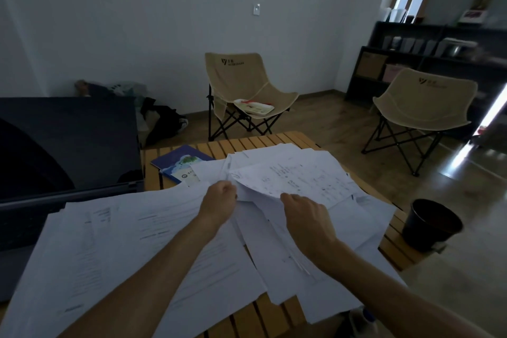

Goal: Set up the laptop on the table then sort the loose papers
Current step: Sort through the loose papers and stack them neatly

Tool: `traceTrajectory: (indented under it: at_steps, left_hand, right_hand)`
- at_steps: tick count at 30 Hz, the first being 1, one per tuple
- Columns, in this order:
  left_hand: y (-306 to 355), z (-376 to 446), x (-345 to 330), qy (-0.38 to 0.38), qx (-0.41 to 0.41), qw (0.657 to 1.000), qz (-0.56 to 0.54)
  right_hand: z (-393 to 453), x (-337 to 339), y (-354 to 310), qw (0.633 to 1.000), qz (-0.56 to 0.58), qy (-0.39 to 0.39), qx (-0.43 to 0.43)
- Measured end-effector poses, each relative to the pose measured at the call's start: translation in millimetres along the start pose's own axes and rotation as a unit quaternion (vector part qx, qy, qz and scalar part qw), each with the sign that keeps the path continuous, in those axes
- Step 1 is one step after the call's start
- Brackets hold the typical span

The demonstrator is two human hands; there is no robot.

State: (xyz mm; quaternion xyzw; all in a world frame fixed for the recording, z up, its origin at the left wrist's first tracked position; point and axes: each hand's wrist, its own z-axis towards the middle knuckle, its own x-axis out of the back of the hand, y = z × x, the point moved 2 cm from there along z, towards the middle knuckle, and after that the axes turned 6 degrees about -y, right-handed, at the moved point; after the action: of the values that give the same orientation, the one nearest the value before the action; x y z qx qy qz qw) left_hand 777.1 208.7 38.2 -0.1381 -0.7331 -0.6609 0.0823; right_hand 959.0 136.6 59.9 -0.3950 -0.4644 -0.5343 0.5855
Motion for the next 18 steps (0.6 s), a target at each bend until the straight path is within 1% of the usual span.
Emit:
traceTrajectory:
  at_steps: [2, 4, 6, 8, 10, 11, 12, 13, 14, 16, 17, 18]
  left_hand:
    - [2, 27, -6, 0.014, 0.031, 0.999, -0.018]
    - [3, 52, -12, 0.012, 0.062, 0.997, -0.049]
    - [5, 67, -21, 0.001, 0.073, 0.992, -0.099]
    - [3, 77, -33, -0.003, 0.068, 0.99, -0.122]
    - [6, 77, -41, 0.001, 0.044, 0.995, -0.094]
    - [9, 75, -43, 0.005, 0.02, 0.997, -0.069]
    - [14, 71, -42, 0.012, -0.009, 0.999, -0.043]
    - [22, 67, -37, 0.019, -0.043, 0.999, -0.025]
    - [32, 62, -30, 0.024, -0.077, 0.997, -0.018]
    - [55, 46, -9, 0.019, -0.134, 0.99, -0.036]
    - [67, 37, 4, 0.012, -0.151, 0.987, -0.052]
    - [76, 28, 18, 0.008, -0.164, 0.984, -0.067]
  right_hand:
    - [6, -6, 13, 0.995, 0.047, 0.084, -0.005]
    - [9, -21, 25, 0.989, 0.091, 0.118, -0.006]
    - [6, -38, 32, 0.985, 0.124, 0.118, 0.013]
    - [-2, -51, 36, 0.982, 0.151, 0.11, 0.037]
    - [-11, -56, 36, 0.986, 0.162, 0.039, 0.029]
    - [-14, -55, 38, 0.987, 0.163, 0.012, 0.007]
    - [-14, -52, 44, 0.982, 0.187, 0.014, -0.028]
    - [-10, -51, 57, 0.968, 0.234, 0.028, -0.086]
    - [-5, -48, 72, 0.946, 0.285, 0.053, -0.146]
    - [6, -31, 99, 0.882, 0.393, 0.063, -0.252]
    - [11, -19, 109, 0.848, 0.444, 0.066, -0.28]
    - [14, -8, 119, 0.818, 0.491, 0.074, -0.289]
